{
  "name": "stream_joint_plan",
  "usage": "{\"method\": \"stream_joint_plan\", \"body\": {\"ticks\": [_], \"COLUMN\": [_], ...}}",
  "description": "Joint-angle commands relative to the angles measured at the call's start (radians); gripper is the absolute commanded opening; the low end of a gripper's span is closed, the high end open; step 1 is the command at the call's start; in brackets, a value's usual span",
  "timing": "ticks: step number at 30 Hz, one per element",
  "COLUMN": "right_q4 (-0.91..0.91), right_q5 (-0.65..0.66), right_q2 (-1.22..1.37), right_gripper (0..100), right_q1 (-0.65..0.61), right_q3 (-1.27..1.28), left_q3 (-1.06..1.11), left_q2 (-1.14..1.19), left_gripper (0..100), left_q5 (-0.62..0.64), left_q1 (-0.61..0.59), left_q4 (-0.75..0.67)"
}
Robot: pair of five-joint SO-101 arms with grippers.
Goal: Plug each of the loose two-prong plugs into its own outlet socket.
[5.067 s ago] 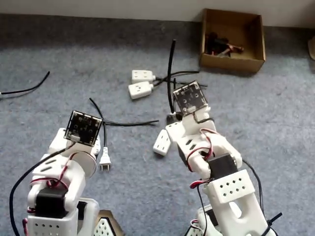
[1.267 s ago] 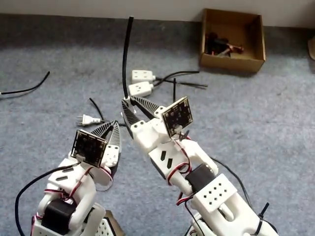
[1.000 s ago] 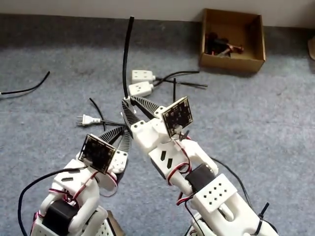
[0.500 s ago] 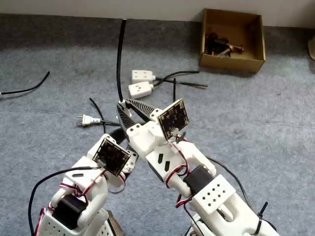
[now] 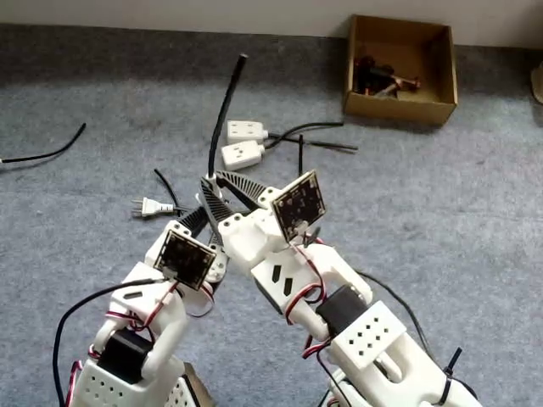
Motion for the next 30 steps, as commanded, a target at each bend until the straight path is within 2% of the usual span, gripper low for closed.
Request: {"method": "stream_joint_plan", "body": {"ticks": [1,7,13,24,30], "right_q4": [-0.025,0.041,0.042,0.044,0.065], "right_q5": [0.005,0.005,0.008,0.009,0.009], "right_q2": [-0.028,-0.028,-0.028,-0.028,-0.028], "right_gripper": [0.5,0.5,0.5,0.5,0.5], "right_q1": [-0.010,-0.008,-0.010,-0.010,-0.010], "right_q3": [-0.045,-0.048,-0.047,-0.045,-0.048], "left_q3": [-0.008,-0.012,-0.008,-0.004,0.010], "left_q2": [-0.015,-0.015,-0.015,-0.015,-0.015], "left_gripper": [1,1,1,1,1], "left_q5": [-0.006,-0.006,-0.006,-0.006,-0.003], "left_q1": [-0.035,-0.058,-0.104,-0.108,-0.168], "left_q4": [-0.029,-0.037,-0.060,-0.081,-0.109]}}
